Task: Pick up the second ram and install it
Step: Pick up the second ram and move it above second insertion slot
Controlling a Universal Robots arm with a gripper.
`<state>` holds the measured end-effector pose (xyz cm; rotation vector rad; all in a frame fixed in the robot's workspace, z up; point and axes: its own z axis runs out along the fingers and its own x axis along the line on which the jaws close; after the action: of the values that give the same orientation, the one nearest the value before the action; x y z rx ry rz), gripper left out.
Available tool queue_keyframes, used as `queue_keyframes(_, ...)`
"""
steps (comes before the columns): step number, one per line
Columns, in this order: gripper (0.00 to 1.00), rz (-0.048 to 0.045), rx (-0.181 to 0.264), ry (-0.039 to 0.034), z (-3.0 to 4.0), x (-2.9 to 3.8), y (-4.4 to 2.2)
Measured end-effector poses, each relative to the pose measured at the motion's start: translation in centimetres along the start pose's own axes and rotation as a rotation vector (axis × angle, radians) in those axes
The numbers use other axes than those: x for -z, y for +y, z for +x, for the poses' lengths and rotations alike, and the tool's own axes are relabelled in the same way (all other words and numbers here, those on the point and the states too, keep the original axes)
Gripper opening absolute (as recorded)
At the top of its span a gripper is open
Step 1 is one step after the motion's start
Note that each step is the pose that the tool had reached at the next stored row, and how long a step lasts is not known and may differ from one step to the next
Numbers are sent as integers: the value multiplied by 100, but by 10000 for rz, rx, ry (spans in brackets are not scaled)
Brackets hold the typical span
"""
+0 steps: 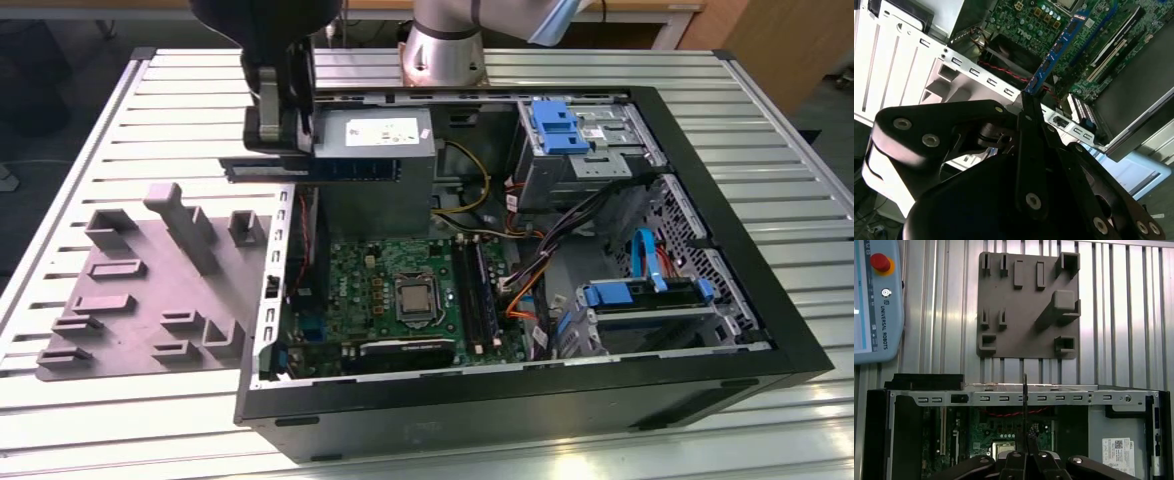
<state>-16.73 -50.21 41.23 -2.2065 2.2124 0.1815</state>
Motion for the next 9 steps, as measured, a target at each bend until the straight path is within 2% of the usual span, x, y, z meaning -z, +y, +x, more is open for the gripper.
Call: queue_keyframes(9,11,1,0,-1,-1,10,-145)
